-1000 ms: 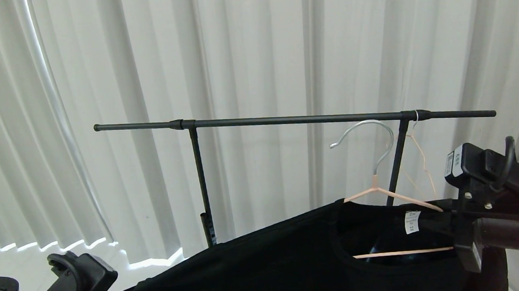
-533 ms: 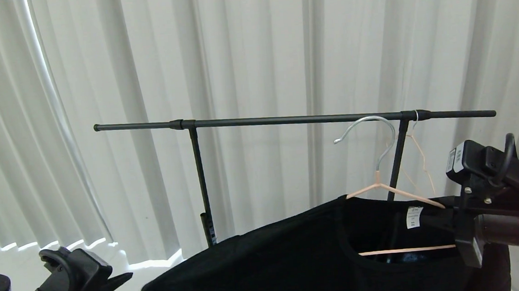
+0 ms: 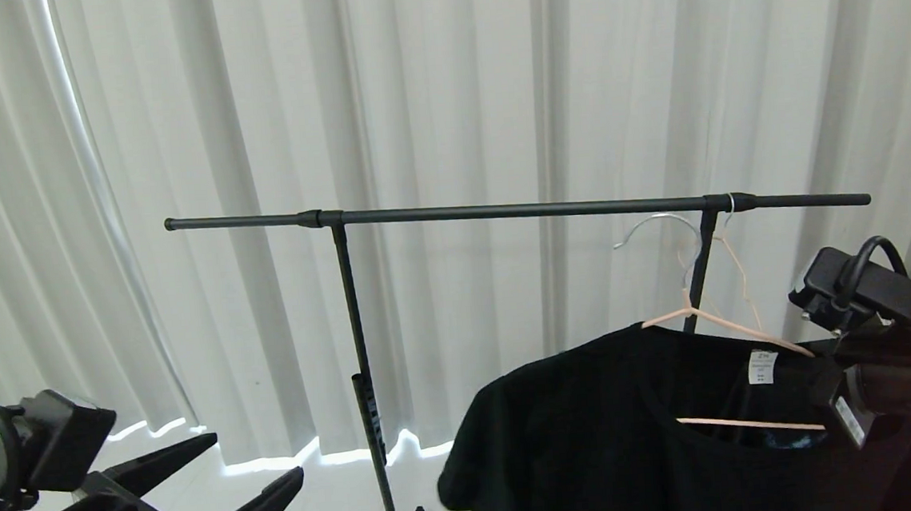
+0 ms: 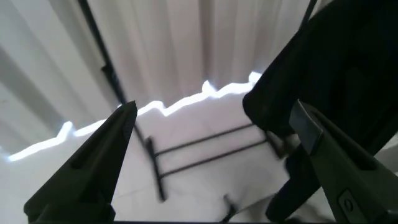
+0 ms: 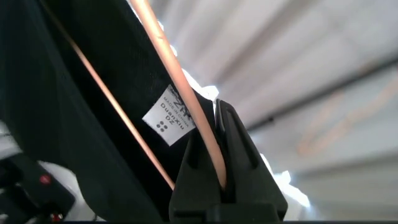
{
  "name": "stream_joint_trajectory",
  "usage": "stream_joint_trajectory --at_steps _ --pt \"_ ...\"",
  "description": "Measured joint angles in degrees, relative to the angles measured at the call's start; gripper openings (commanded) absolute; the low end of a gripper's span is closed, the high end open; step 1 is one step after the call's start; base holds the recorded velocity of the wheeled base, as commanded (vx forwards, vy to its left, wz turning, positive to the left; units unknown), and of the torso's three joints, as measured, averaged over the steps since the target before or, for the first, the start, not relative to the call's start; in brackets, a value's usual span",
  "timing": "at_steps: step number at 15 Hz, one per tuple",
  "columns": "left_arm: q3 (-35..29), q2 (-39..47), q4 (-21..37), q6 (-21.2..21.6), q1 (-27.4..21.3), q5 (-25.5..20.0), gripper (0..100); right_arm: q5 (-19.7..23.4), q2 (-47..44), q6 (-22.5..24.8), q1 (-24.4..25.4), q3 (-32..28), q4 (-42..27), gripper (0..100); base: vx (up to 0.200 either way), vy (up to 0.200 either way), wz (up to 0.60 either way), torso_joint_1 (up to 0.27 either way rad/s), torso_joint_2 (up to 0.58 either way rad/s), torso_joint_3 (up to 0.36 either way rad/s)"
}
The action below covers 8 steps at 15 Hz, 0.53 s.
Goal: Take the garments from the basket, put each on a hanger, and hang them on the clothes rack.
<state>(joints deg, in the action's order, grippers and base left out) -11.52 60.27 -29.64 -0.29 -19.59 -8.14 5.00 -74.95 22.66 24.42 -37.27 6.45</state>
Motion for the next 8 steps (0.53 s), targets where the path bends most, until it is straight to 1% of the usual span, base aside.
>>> stream_joint_trajectory --at_steps 1,3,4,5,6,7,8 --pt "-1.04 -0.51 0.0 -0.35 -0.26 -0.01 100 -1.08 -0.05 0.0 -0.85 0.0 -0.57 0 0.0 0.0 0.0 0.0 0.0 0.0" --pt "-3.08 -0.66 0.02 1.02 -0.46 0.1 100 -6.58 -0.07 -0.06 -2.01 0.06 -1.17 0 0.0 0.0 0.0 0.0 0.0 0.0" --pt "-4.05 -0.16 0.05 3.41 -0.48 0.49 100 -9.35 -0.02 -0.13 -2.29 0.23 -1.8 0 0.0 0.0 0.0 0.0 0.0 0.0" --pt "-4.79 0.67 0.09 6.12 -0.5 1.37 100 -11.12 0.06 -0.39 -2.46 0.37 -2.35 0 0.0 0.0 0.0 0.0 0.0 0.0" --pt "-5.53 1.8 0.09 8.06 -0.48 3.28 100 -13.26 0.15 -1.78 -2.57 0.41 -3.12 0 0.0 0.0 0.0 0.0 0.0 0.0" --pt "-6.06 3.38 0.13 9.55 -0.46 6.73 100 -16.41 0.26 -3.47 -2.65 0.41 -4.11 0 0.0 0.0 0.0 0.0 0.0 0.0" --pt "-6.5 5.13 0.11 10.52 -0.41 12.46 100 -18.1 0.5 -4.6 -2.67 0.52 -5.44 0 0.0 0.0 0.0 0.0 0.0 0.0"
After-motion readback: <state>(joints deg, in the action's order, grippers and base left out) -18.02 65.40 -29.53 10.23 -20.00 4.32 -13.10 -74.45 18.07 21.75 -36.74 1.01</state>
